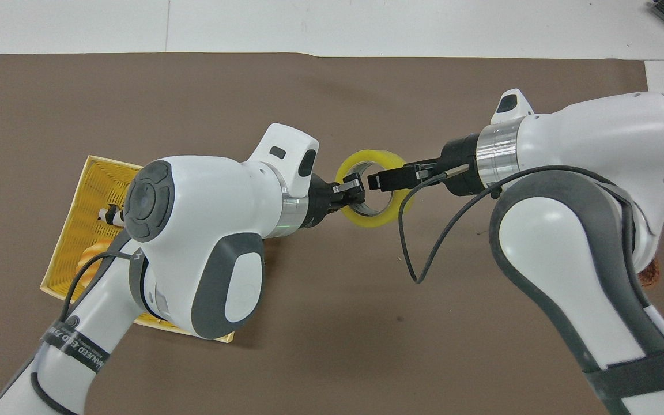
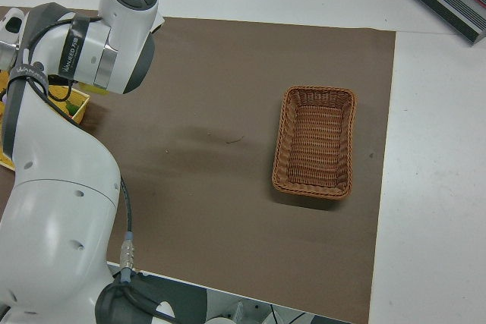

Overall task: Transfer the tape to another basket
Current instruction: 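Carry the tape toward the right gripper while the right gripper grasps it, then carry the tape to the wicker basket with the right gripper while the left gripper withdraws, then lower the tape into the wicker basket and open the right gripper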

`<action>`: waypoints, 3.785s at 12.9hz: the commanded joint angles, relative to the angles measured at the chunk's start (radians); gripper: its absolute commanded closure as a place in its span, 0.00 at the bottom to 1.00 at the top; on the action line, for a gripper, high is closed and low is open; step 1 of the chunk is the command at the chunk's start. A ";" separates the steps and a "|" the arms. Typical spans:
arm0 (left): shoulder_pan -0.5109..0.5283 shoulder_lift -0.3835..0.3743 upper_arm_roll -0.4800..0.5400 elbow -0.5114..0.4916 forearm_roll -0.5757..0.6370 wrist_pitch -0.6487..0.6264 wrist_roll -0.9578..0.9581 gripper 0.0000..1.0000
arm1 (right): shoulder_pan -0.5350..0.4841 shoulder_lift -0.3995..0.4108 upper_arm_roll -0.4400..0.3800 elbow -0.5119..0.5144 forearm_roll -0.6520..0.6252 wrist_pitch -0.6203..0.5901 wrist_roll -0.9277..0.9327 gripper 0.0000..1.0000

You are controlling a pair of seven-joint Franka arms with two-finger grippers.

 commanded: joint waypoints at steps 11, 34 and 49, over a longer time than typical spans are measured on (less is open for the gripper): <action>0.038 -0.042 0.001 0.042 -0.049 0.002 -0.121 0.00 | 0.014 -0.011 0.002 -0.011 -0.039 0.028 -0.001 1.00; 0.666 -0.226 0.019 0.131 0.549 -0.637 0.561 0.00 | -0.616 0.070 -0.019 -0.032 -0.152 -0.220 -0.062 1.00; 0.597 -0.166 0.003 0.208 0.618 -0.699 0.592 0.00 | -0.756 0.209 -0.021 -0.115 -0.154 -0.116 -0.404 1.00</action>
